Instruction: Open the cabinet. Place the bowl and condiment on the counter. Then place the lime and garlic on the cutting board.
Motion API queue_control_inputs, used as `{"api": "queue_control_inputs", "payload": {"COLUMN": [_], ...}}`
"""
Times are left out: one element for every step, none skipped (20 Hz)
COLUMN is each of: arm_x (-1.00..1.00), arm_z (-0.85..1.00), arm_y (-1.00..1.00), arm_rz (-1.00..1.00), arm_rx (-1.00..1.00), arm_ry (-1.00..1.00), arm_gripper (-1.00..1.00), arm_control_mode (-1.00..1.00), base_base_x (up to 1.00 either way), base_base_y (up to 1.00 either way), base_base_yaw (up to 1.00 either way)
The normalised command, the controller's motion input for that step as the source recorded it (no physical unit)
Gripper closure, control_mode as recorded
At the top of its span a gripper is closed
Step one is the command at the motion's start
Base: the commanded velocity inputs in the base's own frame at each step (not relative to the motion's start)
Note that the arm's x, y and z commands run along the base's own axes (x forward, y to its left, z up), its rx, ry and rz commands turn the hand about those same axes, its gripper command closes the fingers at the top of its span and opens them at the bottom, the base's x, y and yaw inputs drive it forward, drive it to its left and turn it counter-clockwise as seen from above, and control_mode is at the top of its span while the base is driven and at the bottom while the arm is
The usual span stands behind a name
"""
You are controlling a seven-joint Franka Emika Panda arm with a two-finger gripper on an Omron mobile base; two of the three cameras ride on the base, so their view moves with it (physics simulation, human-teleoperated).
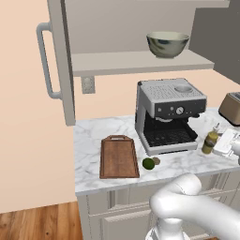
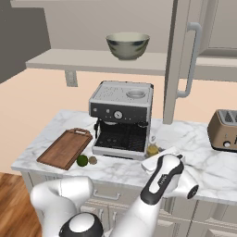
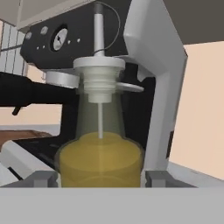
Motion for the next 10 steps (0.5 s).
{"api": "queue_control_inputs", "payload": {"arm_x": [0.2,0.2,0.19,0.2,0.19,0.2,0.19,0.19,0.2,0.19], "arm_z": [-0.2,-0.2,-0.2,-0.2,-0.2,-0.19,-0.19,-0.18,-0.17,-0.18], "arm_y": [-0.18,-0.19,-0.19,-0.19,-0.17,-0.17,-0.17,-0.13,-0.11,-0.11], "arm_rz": [0.0,0.0,0.0,0.0,0.0,0.0,0.0,0.0,0.0,0.0], "arm_rx": [-0.01,-0.01,-0.01,-0.01,-0.01,-0.01,-0.01,-0.01,-0.01,-0.01], "arm_ry": [0.0,0.0,0.0,0.0,0.0,0.0,0.0,0.0,0.0,0.0], "arm_gripper": [1.0,1.0,1.0,1.0,1.0,1.0,1.0,1.0,1.0,1.0], "arm_control_mode": [-1.0,-1.0,-1.0,-1.0,-1.0,-1.0,-1.0,-1.0,-1.0,-1.0], "base_base_x": [0.0,0.0,0.0,0.0,0.0,0.0,0.0,0.0,0.0,0.0], "base_base_y": [0.0,0.0,0.0,0.0,0.0,0.0,0.0,0.0,0.0,0.0], "base_base_yaw": [0.0,0.0,0.0,0.0,0.0,0.0,0.0,0.0,0.0,0.0]}}
